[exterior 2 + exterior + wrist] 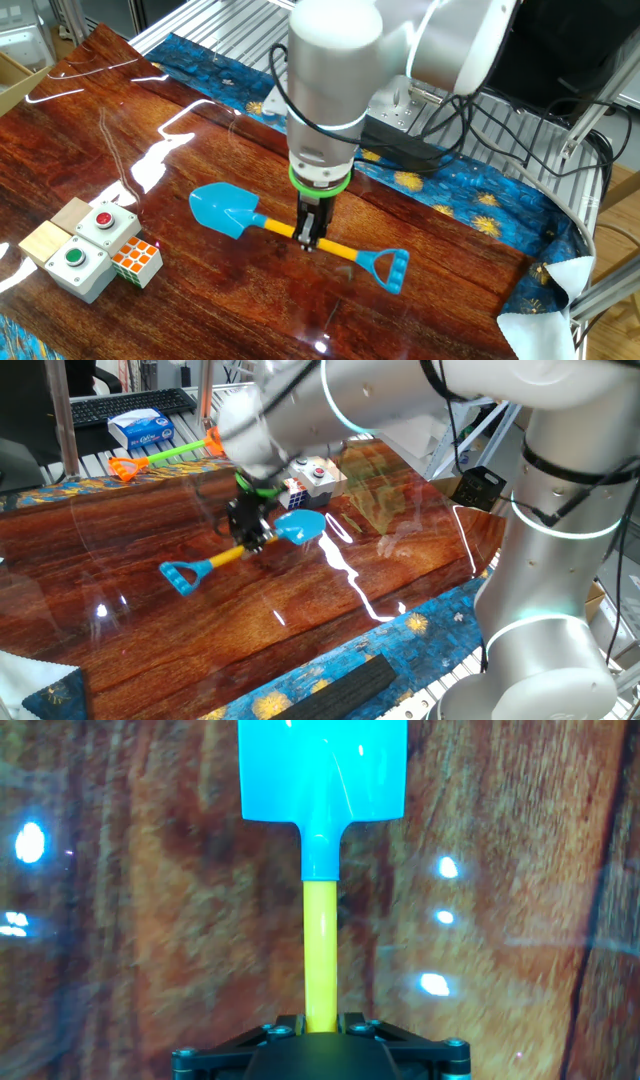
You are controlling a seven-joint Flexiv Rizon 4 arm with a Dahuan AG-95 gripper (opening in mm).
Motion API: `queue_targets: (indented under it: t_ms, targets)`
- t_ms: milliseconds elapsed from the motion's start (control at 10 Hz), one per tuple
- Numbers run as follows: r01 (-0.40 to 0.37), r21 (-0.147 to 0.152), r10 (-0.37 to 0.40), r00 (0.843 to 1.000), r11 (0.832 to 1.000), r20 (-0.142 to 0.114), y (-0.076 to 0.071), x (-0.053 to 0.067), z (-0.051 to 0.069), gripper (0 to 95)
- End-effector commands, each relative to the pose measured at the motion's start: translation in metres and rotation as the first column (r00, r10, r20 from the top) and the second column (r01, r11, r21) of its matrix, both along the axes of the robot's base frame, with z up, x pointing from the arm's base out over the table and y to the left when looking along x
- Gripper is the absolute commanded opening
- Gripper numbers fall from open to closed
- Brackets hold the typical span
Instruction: Use a shovel to scoop up an object
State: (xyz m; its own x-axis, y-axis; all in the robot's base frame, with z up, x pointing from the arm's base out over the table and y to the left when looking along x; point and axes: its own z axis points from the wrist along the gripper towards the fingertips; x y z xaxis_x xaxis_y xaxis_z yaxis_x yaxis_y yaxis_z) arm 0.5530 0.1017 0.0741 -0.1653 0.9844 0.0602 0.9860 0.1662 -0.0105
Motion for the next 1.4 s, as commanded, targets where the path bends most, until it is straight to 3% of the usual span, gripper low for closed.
queue_targets:
  t_ms: [100, 300, 500, 900, 1000, 1100, 1400]
  targets:
    - [0.04, -0.013, -0.04, 0.999, 0.999, -0.011, 0.011, 0.02, 0.01, 0.0]
    - [0.06, 0.004, -0.06, 0.998, 0.998, -0.02, 0.019, 0.036, 0.017, 0.0]
    - [0.092, 0.043, -0.09, 0.995, 0.995, -0.029, 0.027, 0.06, 0.025, 0.0]
    - [0.108, 0.069, -0.105, 0.994, 0.992, -0.042, 0.031, 0.092, 0.034, 0.0]
    - [0.11, 0.077, -0.107, 0.993, 0.991, -0.044, 0.031, 0.095, 0.034, 0.0]
    - [0.12, 0.096, -0.116, 0.992, 0.988, -0.048, 0.032, 0.106, 0.035, 0.0]
    - [0.124, 0.113, -0.119, 0.991, 0.986, -0.053, 0.033, 0.118, 0.03, 0.0]
